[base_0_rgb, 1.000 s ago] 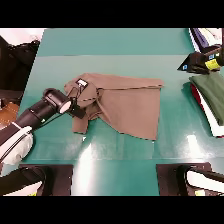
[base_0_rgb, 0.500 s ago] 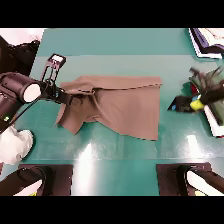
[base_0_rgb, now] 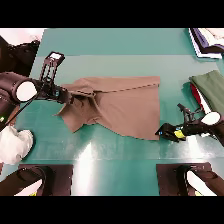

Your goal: Fold the shirts.

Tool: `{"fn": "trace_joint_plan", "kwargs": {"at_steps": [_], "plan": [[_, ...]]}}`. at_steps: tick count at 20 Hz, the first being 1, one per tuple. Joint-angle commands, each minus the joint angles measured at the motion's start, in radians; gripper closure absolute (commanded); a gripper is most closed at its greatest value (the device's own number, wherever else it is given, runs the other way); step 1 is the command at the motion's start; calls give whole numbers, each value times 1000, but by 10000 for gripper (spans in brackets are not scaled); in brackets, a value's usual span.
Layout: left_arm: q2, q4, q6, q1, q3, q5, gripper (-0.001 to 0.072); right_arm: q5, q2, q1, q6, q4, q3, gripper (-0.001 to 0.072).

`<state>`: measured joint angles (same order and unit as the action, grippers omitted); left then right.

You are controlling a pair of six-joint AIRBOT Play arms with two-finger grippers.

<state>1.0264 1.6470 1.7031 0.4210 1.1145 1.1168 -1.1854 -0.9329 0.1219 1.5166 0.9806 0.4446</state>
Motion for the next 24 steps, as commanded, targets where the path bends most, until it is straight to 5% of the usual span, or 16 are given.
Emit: {"fn": "trace_joint_plan", "kwargs": {"at_steps": [1,4,5,6,8,12,18,24], "plan": [[-1,-15,-1,-1,1,-2,675,72,5,-10,-4,-79,-66,212],[-1,-31,-2,-1,1,-2,675,96,5,-79,-4,-90,-67,216],[-1,-32,-2,-1,1,-2,675,104,5,-106,-3,-91,-67,284],[-1,-33,-2,-1,1,-2,675,114,5,-127,-4,-90,-67,365],[-1,-31,-6,-1,1,-15,675,132,5,-153,-4,-91,-62,695],[-1,-58,-9,-82,101,-45,675,65,7,-108,-7,-98,101,696],[-1,-259,-11,-404,459,-49,675,43,100,117,-7,-97,659,700],[-1,-631,-40,-631,742,-60,675,38,95,383,-18,-98,1211,700]]}}
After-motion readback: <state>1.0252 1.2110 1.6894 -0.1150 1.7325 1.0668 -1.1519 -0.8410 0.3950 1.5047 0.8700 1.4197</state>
